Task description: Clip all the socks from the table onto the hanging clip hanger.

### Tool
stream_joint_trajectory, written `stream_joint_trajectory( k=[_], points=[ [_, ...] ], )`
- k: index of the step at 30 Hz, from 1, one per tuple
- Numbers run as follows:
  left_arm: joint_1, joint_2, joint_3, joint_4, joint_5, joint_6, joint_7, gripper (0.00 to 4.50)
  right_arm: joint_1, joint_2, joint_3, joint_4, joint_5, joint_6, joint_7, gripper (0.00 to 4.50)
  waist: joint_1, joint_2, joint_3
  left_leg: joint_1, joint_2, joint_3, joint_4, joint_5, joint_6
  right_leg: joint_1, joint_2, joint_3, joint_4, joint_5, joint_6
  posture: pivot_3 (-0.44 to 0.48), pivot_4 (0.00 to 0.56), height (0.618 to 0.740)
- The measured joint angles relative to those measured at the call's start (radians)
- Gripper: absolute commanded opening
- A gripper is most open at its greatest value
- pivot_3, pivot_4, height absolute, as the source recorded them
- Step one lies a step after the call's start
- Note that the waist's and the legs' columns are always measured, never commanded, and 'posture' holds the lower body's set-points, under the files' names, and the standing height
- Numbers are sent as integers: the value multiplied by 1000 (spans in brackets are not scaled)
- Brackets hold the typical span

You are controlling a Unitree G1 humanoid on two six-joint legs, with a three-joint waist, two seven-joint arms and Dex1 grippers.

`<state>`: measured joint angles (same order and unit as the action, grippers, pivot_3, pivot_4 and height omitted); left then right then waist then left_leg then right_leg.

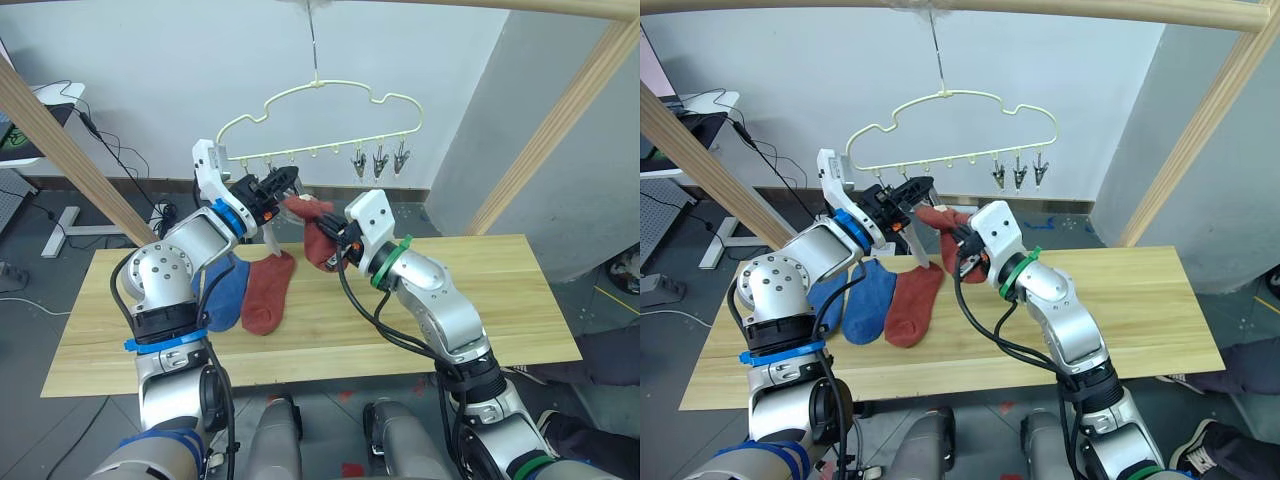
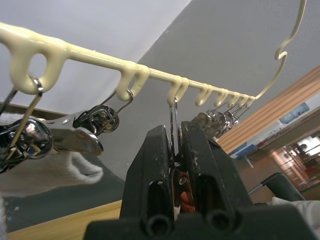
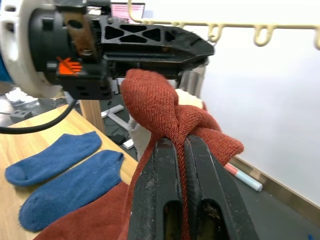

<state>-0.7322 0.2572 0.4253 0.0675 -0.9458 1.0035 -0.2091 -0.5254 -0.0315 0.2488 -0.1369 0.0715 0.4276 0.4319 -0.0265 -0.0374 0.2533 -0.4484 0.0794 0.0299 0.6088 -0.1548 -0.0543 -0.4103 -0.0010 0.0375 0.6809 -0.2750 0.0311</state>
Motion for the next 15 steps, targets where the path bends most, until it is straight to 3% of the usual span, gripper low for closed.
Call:
stream_joint_trajectory(
  k=[15],
  points=[
    [0, 2, -6, 0, -1, -6, -2, 95, -6, 17, 30, 0, 1, 13, 2, 13, 0, 0, 0, 0, 0, 0, 0, 0, 0, 0, 0, 0, 0, 0, 0, 33, 222, 740]
  ],
)
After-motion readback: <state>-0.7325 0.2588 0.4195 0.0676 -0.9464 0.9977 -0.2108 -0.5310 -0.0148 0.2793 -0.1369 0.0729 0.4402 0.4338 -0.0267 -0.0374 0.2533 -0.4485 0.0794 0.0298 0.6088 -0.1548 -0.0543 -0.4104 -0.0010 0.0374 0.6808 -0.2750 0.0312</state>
